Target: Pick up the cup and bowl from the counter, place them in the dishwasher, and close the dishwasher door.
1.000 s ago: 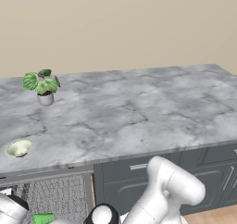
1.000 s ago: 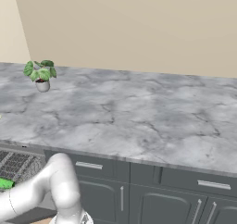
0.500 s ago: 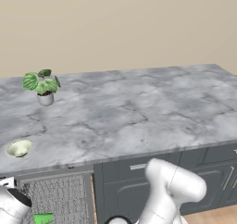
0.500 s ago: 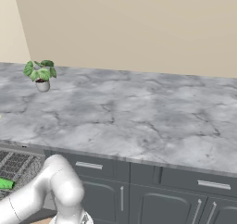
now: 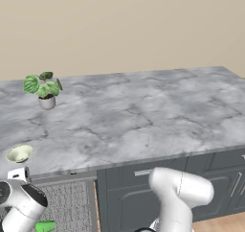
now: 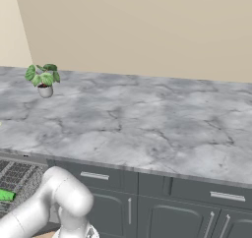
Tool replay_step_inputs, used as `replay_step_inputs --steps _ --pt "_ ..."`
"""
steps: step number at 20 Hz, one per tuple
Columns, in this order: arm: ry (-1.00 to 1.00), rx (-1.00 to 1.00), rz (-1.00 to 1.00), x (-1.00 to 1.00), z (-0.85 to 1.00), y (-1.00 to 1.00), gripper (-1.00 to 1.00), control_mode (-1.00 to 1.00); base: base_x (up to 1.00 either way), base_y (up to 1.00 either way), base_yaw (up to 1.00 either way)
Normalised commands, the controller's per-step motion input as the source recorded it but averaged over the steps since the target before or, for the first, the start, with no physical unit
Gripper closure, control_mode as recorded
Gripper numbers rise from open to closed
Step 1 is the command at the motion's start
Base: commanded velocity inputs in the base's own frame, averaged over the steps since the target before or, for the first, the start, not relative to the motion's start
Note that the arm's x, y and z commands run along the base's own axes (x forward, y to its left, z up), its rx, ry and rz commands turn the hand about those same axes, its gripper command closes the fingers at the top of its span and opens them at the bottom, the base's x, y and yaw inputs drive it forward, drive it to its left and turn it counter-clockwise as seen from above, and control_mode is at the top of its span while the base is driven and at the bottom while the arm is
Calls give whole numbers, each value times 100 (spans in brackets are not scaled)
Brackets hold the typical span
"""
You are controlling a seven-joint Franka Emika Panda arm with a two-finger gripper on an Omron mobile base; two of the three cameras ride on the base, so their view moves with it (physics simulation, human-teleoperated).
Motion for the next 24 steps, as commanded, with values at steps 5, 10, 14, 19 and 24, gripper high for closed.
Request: replay_step_inputs --steps 5,10,14,19,24 --pt "-14 0 -1 15 68 0 -100 -100 0 0 0" --pt "-10 0 -3 44 47 0 -100 -100 0 0 0" --pt "-4 3 -4 52 12 12 -100 -100 0 0 0" --pt "0 0 -3 39 0 56 -100 -100 0 0 0" --pt "0 0 0 26 -13 78 -100 -100 0 0 0"
